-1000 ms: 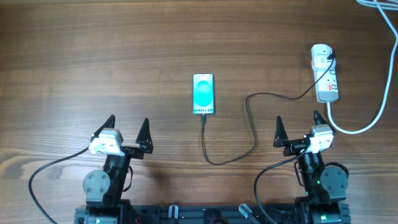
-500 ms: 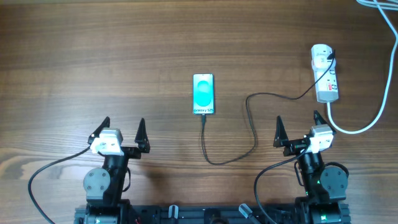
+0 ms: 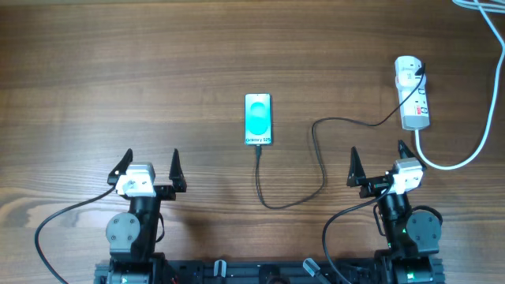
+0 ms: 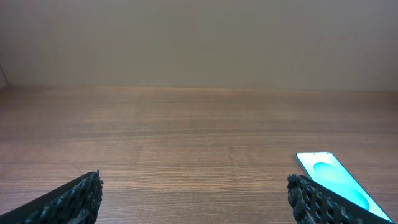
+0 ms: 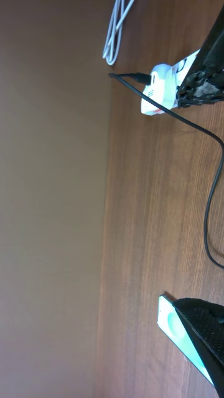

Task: Plug charger to phone and switch on socket

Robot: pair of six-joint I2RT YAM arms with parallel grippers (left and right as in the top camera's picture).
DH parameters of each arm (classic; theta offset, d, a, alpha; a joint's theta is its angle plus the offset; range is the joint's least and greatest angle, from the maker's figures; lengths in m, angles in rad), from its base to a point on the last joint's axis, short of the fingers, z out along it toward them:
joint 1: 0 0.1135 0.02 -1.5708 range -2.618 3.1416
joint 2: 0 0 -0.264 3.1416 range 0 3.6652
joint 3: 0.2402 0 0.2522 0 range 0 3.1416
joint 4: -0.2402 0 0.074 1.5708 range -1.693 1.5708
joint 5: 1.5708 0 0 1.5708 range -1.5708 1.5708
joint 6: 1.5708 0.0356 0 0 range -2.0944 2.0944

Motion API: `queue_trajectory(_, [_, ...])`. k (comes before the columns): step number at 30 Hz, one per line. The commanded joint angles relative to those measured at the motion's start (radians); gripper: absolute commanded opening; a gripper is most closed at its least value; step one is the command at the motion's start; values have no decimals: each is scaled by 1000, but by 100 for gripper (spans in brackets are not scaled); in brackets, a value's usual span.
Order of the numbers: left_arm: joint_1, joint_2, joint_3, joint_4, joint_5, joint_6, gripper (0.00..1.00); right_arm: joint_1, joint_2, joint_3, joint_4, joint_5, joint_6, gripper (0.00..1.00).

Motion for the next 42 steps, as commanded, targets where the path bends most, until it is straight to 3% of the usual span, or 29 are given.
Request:
queue_trajectory(1, [6,-11,-6,0,-2,19,100,-5,-10,-1,3,6,15,100])
queue_trajectory(15, [6,-11,-6,0,-2,19,100,-5,-10,-1,3,6,15,100])
queue_trajectory(18, [6,-11,-6,0,-2,19,100,-5,-10,-1,2,15,-74,100])
queue_trajectory(27, [6,-11,-6,0,-2,19,100,-5,-10,-1,2,59,12,100])
queue_trajectory(42, [6,-11,-6,0,-2,19,100,-5,-10,-1,5,43,-13,100])
